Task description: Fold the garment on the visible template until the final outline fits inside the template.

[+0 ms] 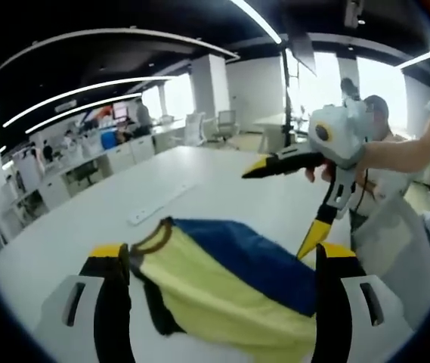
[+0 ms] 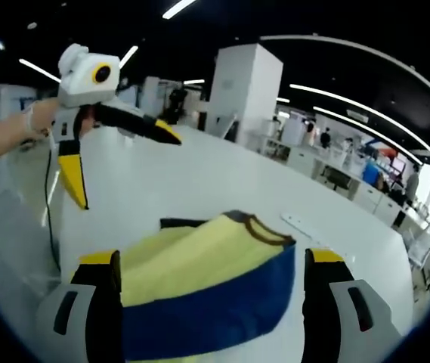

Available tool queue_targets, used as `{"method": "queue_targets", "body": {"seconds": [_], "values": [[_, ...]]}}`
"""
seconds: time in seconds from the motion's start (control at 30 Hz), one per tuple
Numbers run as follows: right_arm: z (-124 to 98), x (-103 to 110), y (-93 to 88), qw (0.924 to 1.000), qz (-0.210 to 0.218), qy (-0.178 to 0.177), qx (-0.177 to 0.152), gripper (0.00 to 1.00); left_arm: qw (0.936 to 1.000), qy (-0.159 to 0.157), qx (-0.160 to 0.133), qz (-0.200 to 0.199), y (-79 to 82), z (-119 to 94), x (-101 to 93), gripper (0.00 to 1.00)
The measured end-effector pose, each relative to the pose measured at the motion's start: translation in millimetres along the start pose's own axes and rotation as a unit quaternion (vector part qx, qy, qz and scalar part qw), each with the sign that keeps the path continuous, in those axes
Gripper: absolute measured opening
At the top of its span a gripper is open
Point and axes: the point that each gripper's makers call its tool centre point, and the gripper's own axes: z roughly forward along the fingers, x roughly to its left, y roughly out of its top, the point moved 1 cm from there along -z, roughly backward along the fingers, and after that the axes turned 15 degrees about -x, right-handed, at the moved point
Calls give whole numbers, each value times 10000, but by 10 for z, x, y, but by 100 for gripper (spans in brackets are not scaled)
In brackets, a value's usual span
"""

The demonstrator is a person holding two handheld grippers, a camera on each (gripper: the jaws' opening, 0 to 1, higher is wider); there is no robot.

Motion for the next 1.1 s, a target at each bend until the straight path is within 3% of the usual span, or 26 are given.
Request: {"method": "queue_targets", "body": {"seconds": [0.17, 0.4, 0.57, 0.63, 0.93, 1.1], "values": [[-75, 72, 10, 10000, -91, 3, -1, 100, 9998, 108, 95, 136, -36, -83, -36, 100], [-143, 174, -87, 10000, 41, -13, 75, 100, 9998, 193, 56, -47, -107, -175, -112, 100], [-240, 271, -157, 9998, -11, -11, 174, 100, 9988, 298, 281, -264, -302, -248, -153, 100], [-273, 305, -169, 9998, -24, -4, 194, 100, 9988, 319, 120, -343, -278, -259, -168, 99], [-406, 506, -287, 9992, 43, -14, 397, 96, 9986, 414, 71, -318, -235, -365, -304, 99], [-439, 639, -415, 9984, 148, 76, 545, 92, 9984, 346, 389, -212, -368, -383, -385, 100]]}}
